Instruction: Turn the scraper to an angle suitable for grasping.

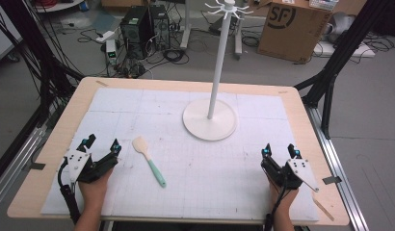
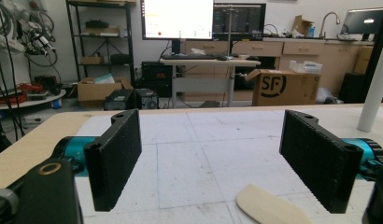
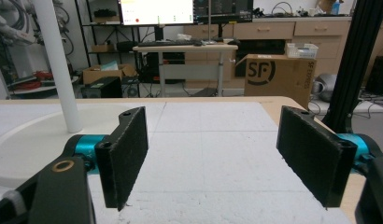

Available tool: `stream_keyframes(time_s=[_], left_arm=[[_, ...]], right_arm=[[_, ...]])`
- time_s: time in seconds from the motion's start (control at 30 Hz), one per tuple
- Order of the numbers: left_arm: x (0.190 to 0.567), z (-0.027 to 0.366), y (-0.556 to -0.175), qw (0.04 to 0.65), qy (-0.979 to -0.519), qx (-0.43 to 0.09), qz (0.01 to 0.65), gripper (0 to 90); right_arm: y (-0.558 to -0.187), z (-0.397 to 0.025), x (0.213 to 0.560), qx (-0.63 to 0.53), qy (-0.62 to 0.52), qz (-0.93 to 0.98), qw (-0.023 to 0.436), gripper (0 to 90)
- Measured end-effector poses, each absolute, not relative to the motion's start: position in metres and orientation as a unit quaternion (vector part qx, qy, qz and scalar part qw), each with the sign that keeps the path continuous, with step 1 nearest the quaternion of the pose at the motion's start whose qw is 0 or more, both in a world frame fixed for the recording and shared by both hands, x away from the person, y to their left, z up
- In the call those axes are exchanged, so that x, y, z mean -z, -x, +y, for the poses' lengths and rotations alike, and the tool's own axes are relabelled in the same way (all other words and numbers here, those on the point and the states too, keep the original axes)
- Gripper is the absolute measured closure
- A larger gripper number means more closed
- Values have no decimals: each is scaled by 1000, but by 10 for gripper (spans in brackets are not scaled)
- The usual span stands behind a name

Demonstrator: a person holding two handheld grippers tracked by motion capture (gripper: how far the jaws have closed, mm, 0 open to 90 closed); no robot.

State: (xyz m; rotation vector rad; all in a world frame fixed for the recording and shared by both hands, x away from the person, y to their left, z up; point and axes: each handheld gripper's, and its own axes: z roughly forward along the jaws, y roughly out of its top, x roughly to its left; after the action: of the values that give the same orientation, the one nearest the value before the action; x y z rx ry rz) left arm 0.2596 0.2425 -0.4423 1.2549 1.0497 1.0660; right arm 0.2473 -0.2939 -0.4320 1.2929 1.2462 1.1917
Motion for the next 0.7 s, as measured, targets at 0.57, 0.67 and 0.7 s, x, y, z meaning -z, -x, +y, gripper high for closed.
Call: stream_keyframes(time_s=[0.57, 0.67, 0.7], left_arm=[[440, 242, -260, 571, -554, -424, 432, 232], [440, 241, -259, 572, -565, -417, 424, 234], [440, 240, -259, 576, -571, -410, 418, 235]], right_arm=[[-247, -293, 432, -485, -529, 511, 473, 240], [-248, -293, 432, -484, -526, 514, 475, 241], [-248, -293, 432, -484, -526, 514, 475, 242]])
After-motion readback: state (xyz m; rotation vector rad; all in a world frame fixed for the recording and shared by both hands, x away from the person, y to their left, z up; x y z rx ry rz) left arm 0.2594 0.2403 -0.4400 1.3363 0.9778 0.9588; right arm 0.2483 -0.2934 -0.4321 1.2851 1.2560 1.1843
